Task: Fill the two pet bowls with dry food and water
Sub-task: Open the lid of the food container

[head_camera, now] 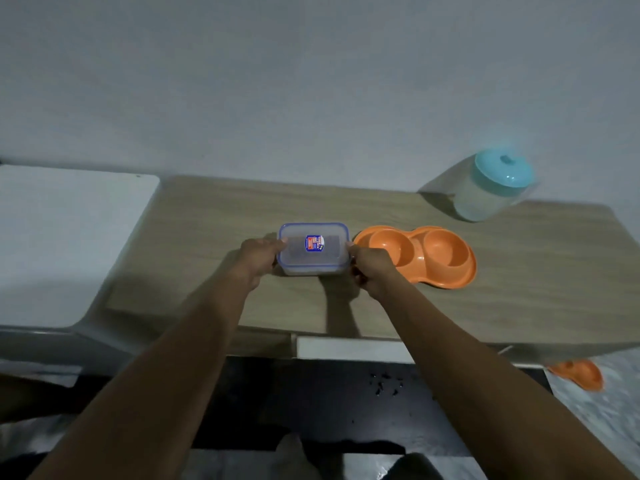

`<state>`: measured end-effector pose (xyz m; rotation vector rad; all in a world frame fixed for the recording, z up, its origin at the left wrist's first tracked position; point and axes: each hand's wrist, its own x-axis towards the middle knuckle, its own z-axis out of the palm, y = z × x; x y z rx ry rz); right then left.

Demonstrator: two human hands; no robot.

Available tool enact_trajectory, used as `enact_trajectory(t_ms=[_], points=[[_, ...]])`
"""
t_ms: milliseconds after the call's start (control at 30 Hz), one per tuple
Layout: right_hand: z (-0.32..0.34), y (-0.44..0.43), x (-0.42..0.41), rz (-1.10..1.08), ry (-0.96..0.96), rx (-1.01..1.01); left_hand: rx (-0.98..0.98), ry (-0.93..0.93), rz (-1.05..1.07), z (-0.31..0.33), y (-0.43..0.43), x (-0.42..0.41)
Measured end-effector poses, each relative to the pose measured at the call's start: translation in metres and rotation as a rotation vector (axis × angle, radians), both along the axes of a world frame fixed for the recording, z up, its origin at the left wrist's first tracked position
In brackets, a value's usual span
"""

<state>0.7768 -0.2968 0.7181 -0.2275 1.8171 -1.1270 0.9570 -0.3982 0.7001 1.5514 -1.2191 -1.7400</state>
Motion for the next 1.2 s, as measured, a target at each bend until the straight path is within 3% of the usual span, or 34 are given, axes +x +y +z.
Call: enact_trajectory(t_ms=[300,467,667,833,933,1067,1200], points=[[-0.011,-0.031,0.004,-0.206,-0.119,0.043,0.170,0.064,0.017,-0.009,-0.034,-0.017],[-0.006,-0.036,0.003,-0.302,-0.353,0.132,0.226,0.082,0.044,-0.012,-0.036,-0.020],[-0.003,-0.045,0.009,-0.417,-0.367,0.010,0.230,0.081,0.029,-0.014,-0.038,-0.023],[-0.013,-0.045,0.013,-0.487,-0.311,-0.127,-0.037,-0.067,0.030,-0.020,-0.049,-0.030],[-0.026,-0.034,0.033,-0.483,-0.263,-0.209,-0.022,-0.041,-0.024,-0.017,-0.051,-0.034],[-0.035,-0.026,0.060,-0.401,-0.349,-0.206,-0.219,-0.164,-0.208,-0.004,-0.072,-0.044],[-0.028,-0.030,0.057,-0.331,-0.349,-0.199,-0.372,-0.273,-0.533,0.008,-0.102,-0.070]])
